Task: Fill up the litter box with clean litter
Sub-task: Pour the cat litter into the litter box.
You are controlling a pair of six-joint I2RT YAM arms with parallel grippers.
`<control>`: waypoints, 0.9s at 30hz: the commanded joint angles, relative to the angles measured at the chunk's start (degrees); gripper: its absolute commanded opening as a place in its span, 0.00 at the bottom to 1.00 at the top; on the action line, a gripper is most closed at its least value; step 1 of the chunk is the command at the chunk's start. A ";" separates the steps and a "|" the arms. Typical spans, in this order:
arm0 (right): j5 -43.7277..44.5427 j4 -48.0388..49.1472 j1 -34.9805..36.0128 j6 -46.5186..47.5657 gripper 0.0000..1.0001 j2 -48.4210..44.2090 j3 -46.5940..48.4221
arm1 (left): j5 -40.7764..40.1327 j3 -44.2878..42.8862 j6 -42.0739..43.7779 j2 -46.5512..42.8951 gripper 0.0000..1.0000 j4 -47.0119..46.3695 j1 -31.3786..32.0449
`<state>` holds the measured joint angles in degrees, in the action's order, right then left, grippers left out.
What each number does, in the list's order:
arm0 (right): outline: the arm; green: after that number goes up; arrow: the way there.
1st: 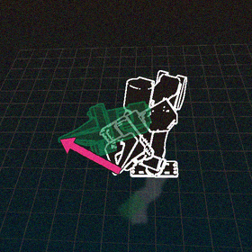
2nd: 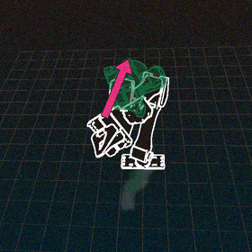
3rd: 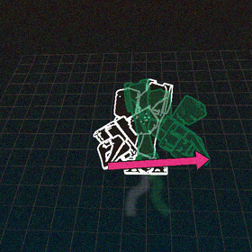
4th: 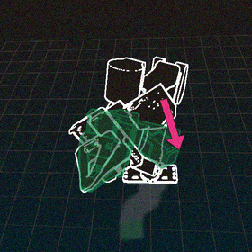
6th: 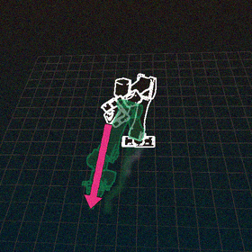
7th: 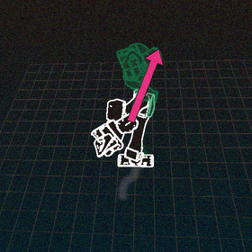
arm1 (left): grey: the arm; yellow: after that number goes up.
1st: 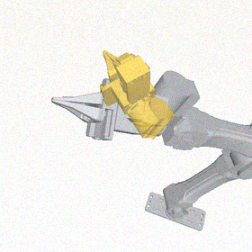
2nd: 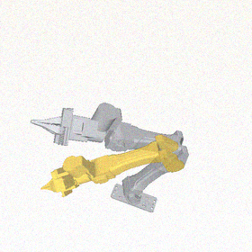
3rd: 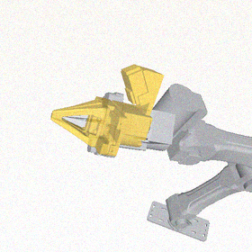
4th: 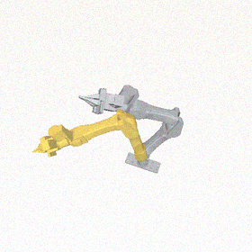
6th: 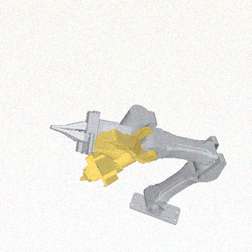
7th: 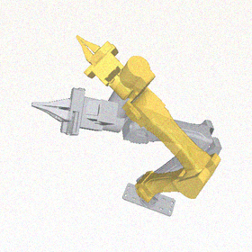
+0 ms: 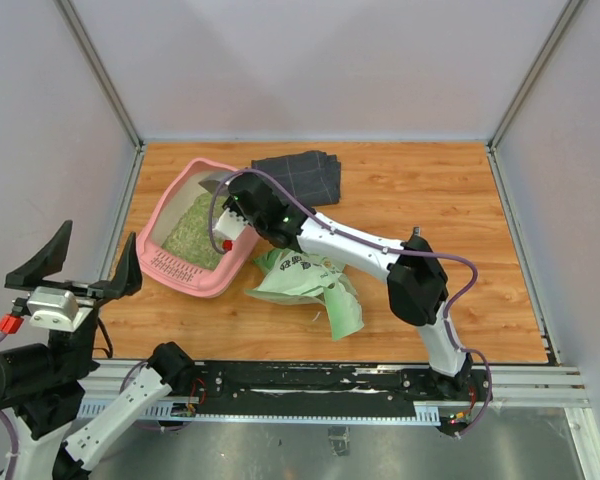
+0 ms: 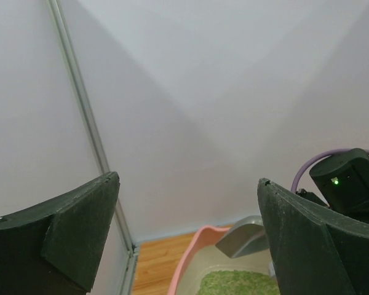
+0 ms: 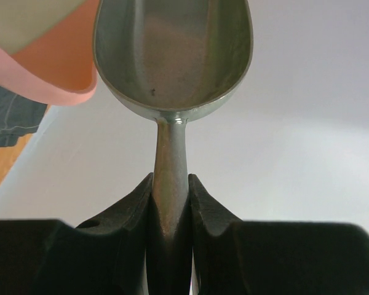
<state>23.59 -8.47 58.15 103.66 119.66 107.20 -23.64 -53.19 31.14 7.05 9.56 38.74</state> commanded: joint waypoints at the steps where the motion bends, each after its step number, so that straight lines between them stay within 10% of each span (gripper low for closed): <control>1: 1.54 9.70 0.95 9.12 0.01 -0.55 -1.77 | 1.57 1.03 1.43 -0.98 0.99 -0.37 -0.26; 17: -7.60 -11.77 -1.72 -25.26 0.01 -5.74 7.54 | 9.33 6.43 -3.51 -0.31 0.94 2.65 -0.25; 27: -15.94 -19.57 -6.25 -53.92 0.01 -27.89 -9.76 | 15.50 3.05 -11.17 9.38 0.74 9.67 -0.25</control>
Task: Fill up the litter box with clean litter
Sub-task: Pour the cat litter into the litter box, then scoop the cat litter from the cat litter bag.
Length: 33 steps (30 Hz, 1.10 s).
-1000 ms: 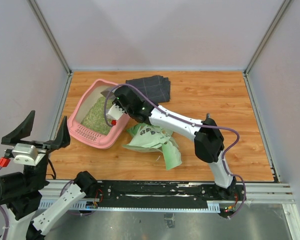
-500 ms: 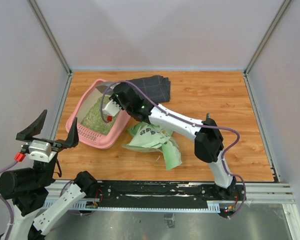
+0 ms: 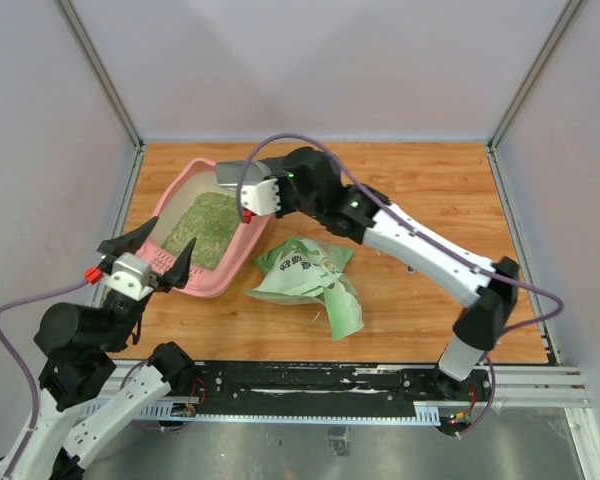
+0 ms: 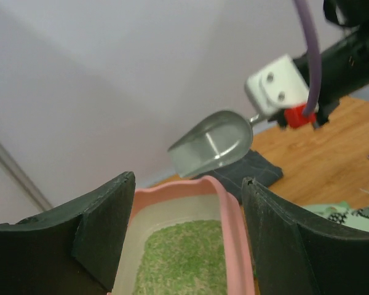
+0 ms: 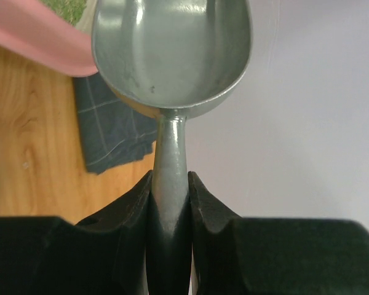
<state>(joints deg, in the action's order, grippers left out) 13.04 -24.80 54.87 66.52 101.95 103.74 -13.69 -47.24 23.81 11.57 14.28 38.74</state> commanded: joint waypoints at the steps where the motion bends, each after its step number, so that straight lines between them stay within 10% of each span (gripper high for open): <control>1: -5.38 -3.64 -3.63 -18.11 0.01 -14.07 -10.58 | 7.93 -3.70 -3.75 7.23 0.74 6.14 -0.25; 16: -0.13 -26.80 -5.29 -30.32 0.01 -45.07 -29.20 | 54.50 0.34 2.19 24.07 0.64 1.70 -0.25; 20: 0.48 -30.86 -5.25 -32.72 0.01 -48.97 -30.64 | 54.71 -2.04 1.32 30.91 0.52 1.54 0.73; 33: 1.20 -41.18 -5.22 -33.50 0.01 -57.44 -32.17 | 48.78 -2.09 4.49 41.37 0.58 2.28 9.30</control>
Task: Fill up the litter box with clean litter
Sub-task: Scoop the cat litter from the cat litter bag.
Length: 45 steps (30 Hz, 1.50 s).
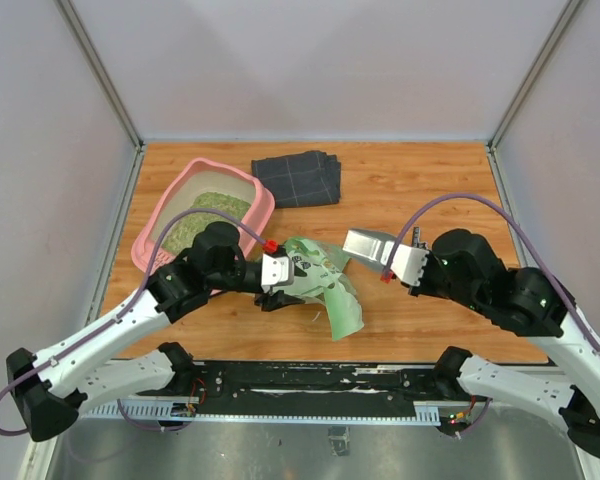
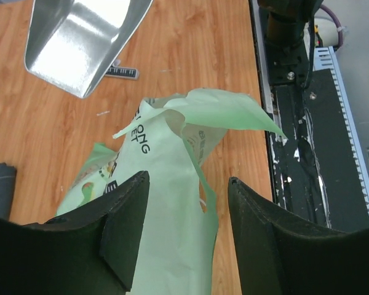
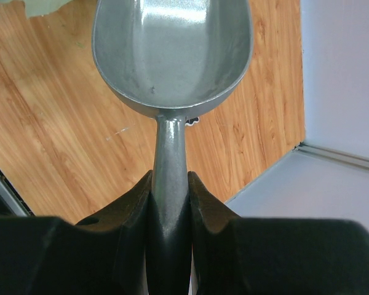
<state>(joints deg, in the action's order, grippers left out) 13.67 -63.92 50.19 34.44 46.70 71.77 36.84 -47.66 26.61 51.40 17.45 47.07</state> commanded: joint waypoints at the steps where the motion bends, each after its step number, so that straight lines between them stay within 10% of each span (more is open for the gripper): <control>1: -0.02 -2.15 -0.61 -1.39 0.01 -2.48 -0.20 | -2.08 -1.91 2.14 1.94 0.58 -0.54 1.07; 11: -6.10 -3.98 -0.59 0.36 0.01 -3.48 -0.48 | -4.95 -3.97 1.63 3.00 0.01 -2.09 1.18; 16: -9.36 -10.51 -0.58 0.86 0.01 -1.95 0.34 | -14.63 -2.99 -7.54 0.22 0.00 -11.32 1.16; 45: -10.42 -4.67 -0.46 1.38 0.01 11.35 10.28 | -10.60 2.28 -8.24 -4.33 0.00 -19.01 1.10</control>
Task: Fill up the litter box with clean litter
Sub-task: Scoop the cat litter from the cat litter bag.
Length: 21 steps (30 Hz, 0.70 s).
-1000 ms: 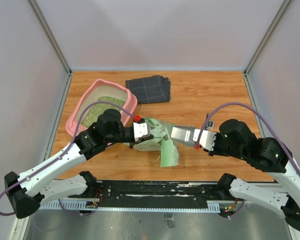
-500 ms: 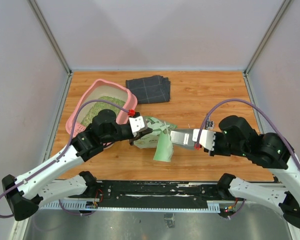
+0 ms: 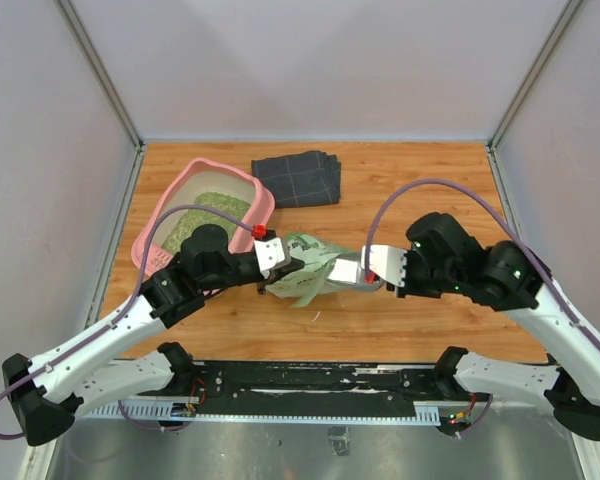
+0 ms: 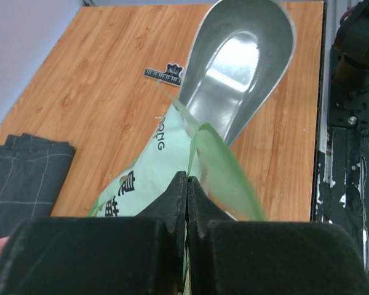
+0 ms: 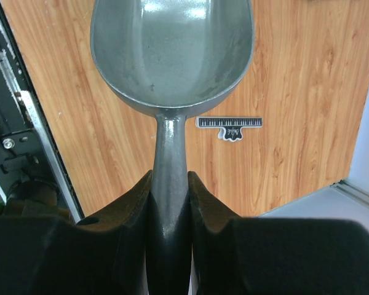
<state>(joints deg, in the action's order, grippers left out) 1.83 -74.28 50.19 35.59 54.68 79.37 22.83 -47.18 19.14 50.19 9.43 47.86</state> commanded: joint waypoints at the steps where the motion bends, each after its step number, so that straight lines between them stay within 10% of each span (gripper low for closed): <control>1: 1.65 6.86 -0.49 0.49 0.01 4.43 2.97 | 3.79 2.90 -1.33 -3.69 0.00 -12.03 0.32; 17: 4.95 9.49 0.13 0.58 0.01 8.72 5.96 | -4.48 7.34 -1.61 -10.02 0.02 -4.61 0.31; 21: 4.72 6.99 0.17 -0.17 0.01 7.42 7.55 | -5.71 6.74 -1.22 -10.77 0.25 -3.87 0.36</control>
<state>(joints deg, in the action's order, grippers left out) 4.56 -68.55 50.24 37.45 64.53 83.46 18.92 -40.53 17.28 40.42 4.80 47.86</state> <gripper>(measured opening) 0.242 0.154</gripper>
